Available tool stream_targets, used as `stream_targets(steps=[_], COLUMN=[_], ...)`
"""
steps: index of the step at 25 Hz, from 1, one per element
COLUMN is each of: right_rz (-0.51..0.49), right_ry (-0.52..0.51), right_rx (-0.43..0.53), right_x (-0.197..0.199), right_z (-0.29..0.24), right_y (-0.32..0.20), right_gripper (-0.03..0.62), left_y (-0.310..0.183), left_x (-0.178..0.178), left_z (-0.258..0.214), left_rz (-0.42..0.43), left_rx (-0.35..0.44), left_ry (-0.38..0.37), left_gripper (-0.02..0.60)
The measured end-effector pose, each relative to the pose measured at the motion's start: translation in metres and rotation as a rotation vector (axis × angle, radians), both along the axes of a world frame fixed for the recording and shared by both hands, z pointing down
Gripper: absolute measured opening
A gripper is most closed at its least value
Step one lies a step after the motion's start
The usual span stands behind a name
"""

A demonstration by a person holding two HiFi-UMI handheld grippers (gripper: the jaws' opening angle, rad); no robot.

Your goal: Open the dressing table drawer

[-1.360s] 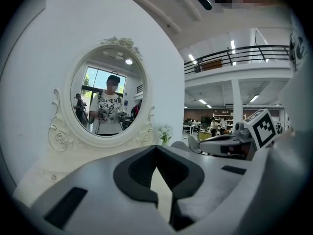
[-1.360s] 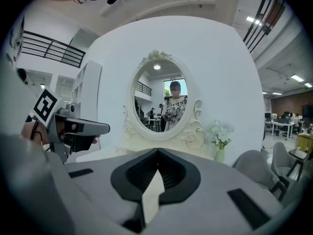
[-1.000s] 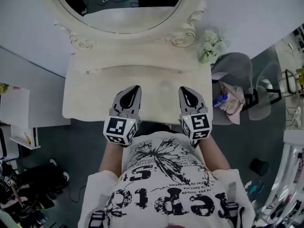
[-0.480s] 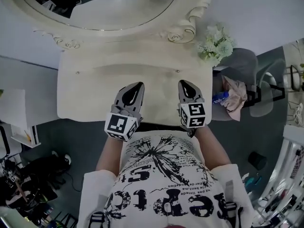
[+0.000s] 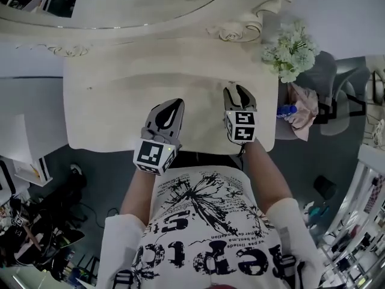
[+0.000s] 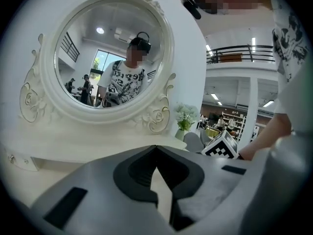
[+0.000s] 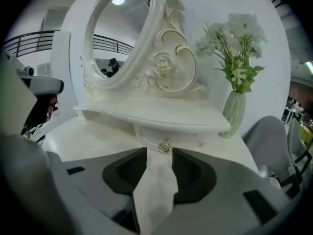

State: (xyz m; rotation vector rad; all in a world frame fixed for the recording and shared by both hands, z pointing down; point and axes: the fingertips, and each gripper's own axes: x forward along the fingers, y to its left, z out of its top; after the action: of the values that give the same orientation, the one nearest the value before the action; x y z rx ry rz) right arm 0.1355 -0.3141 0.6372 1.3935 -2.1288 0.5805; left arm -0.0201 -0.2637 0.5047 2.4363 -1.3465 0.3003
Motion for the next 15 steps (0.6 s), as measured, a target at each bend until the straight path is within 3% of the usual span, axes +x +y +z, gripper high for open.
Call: stream_targets(steps=[7, 10, 15], right_rz=[0.106, 0.121, 0.129], right_ry=[0.008, 0.021, 0.046], right_rx=[-0.049, -0.072, -0.068], right_x=[0.005, 0.004, 0.003], right_z=[0.012, 0.016, 0.016], right_y=[-0.024, -0.026, -0.025], right_gripper=[0.15, 0.107, 0.104], left_y=[-0.003, -0.005, -0.01], left_x=[-0.009, -0.014, -0.02], left_z=[0.013, 0.016, 0.013], left_rz=[0.001, -0.001, -0.002], left_rx=[-0.034, -0.041, -0.035], left_ry=[-0.01, -0.014, -0.015], left_gripper=[0.006, 0.006, 0.006])
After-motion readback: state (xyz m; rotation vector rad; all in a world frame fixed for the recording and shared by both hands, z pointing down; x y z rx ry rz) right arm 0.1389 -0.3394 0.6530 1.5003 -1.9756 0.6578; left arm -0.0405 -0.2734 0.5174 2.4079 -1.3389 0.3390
